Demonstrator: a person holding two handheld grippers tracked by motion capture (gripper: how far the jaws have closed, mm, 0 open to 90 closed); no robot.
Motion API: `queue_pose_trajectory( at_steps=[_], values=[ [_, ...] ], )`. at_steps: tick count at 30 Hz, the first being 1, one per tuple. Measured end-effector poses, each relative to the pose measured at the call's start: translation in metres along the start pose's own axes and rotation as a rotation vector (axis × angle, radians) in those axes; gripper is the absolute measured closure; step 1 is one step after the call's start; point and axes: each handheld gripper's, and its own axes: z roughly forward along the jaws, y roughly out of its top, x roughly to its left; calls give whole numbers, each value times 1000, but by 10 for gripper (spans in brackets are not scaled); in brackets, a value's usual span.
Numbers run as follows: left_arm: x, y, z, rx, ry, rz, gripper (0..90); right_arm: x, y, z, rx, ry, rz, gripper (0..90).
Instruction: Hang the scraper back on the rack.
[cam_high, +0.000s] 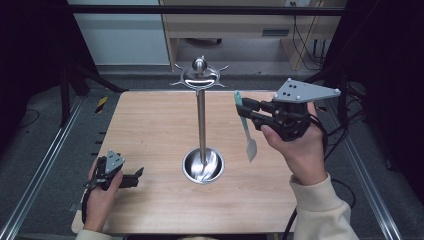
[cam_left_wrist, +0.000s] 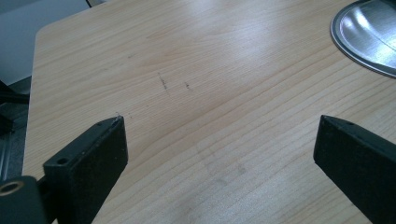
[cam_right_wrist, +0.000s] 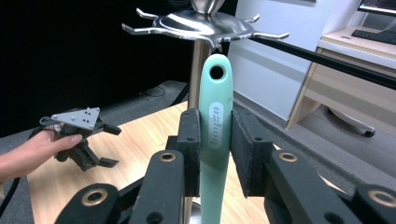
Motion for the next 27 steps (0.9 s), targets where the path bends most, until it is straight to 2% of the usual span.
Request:
queue_pose_trajectory(
  at_steps=[11,27],
  values=[
    [0,0,0,-2,0,-1,27,-6,8,12,-5,16,11,742],
    [-1,0,0,2,-3,1,27,-6,12,14,-15,36,20,741]
  ],
)
